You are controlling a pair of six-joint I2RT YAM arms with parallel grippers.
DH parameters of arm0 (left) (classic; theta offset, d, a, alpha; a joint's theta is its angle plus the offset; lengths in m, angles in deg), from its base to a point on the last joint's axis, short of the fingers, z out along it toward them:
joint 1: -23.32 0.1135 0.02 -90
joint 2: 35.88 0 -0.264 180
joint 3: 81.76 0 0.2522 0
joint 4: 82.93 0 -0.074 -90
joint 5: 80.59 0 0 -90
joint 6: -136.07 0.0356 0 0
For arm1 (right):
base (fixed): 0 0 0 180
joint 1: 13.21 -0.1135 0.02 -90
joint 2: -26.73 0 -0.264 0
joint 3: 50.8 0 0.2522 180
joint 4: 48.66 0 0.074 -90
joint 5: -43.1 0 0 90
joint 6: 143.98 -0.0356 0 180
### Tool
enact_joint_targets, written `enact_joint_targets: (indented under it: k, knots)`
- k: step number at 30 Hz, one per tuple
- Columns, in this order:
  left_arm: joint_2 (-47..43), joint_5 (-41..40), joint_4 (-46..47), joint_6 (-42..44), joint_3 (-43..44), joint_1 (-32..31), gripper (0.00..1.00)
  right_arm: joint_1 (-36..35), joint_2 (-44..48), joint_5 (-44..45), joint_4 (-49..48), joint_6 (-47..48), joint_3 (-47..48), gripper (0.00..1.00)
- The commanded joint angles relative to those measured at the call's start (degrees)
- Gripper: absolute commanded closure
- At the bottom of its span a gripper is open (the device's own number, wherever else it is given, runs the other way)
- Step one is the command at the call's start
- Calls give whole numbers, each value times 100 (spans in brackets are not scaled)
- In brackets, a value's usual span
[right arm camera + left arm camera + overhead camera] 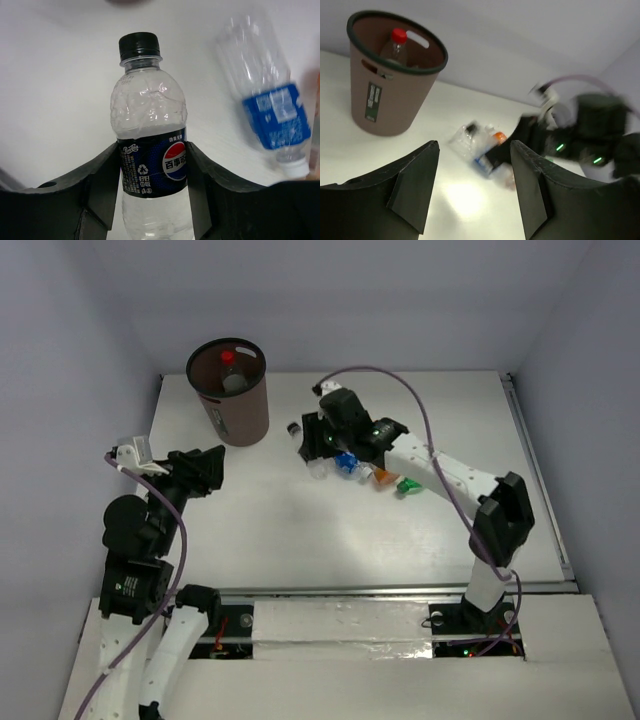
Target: Put the plastic bottles in the bin
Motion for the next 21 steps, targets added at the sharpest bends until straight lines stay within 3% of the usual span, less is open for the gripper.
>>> enact_joint_targets:
  k: [1, 6, 7, 14, 21]
  knots:
    - [-274, 60, -102, 84, -33, -27, 44, -12, 482, -242, -492, 60, 1027, 62]
    - [-459, -107, -251, 163, -7, -27, 43, -12, -9, -128, -1423, 16, 2380, 62]
    - [-502, -133, -286, 146, 2, -27, 43, -12, -167, -93, -1511, 16, 3000, 62]
    - [-687, -116, -444, 102, 37, -27, 43, -12, -1951, -67, -3090, -493, 5244, 59]
    - [-731, -107, -559, 41, 55, -27, 43, -12, -3314, 345, -4868, -1513, 6256, 55]
